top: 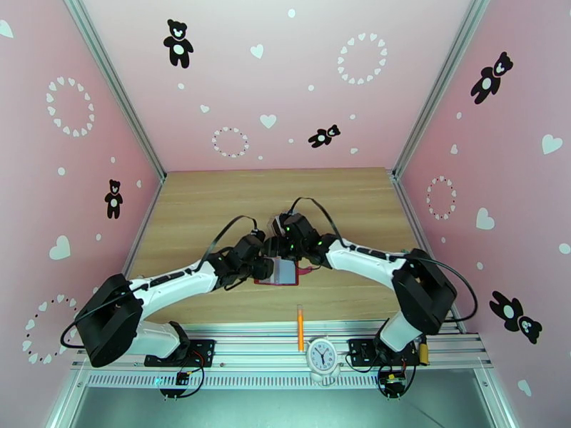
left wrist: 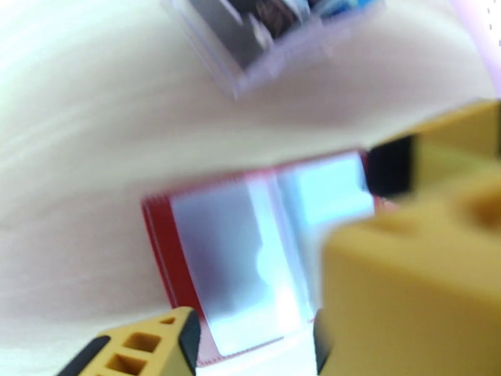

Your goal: Put the credit cards into the card holder

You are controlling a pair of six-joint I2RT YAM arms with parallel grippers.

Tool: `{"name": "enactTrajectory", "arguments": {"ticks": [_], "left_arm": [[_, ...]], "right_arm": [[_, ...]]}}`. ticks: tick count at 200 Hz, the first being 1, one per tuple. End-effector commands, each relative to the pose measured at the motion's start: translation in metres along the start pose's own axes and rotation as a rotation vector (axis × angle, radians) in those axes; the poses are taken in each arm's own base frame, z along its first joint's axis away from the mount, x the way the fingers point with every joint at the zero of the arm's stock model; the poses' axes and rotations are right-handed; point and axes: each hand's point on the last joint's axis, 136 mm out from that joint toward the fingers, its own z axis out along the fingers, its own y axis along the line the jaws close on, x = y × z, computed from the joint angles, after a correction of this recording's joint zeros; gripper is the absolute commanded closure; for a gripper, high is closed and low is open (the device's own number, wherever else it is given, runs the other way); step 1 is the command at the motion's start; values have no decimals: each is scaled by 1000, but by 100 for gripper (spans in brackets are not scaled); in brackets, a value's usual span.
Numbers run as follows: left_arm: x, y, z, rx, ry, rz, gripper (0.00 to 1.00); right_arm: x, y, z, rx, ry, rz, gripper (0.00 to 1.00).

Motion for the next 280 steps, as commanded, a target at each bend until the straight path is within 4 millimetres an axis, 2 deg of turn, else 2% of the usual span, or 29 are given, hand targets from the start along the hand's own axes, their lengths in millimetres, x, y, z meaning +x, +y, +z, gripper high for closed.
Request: {"name": "enactTrajectory", "arguments": {"ticks": [1,22,64,115,161,213,245,280], "left_arm": [[-36,-4,-15,32,-66,-22,42],[-58,1,-14,56,-89,-78,41],[-92,7,-5,130,-115,-196,42],[-113,10,33,171,-94,-262,45],[-120,6,68,200,-52,-276,46],[-117,19,95,205,-17,-318,46],[-110,21,107,218,12,-328,47],[-106,21,109,222,26,-324,47]], "right_arm": [[-23,-14,-32,161,-53,-113,31],[-40,-21,-46,247,-82,-170,29],[-68,-40,-55,347,-103,-199,30],[-100,-67,-56,399,-100,-201,38],[-115,-82,-38,440,-49,-232,36],[-117,-94,-11,477,18,-265,35],[-114,-100,4,488,61,-283,35],[-109,-110,15,512,105,-296,35]]}}
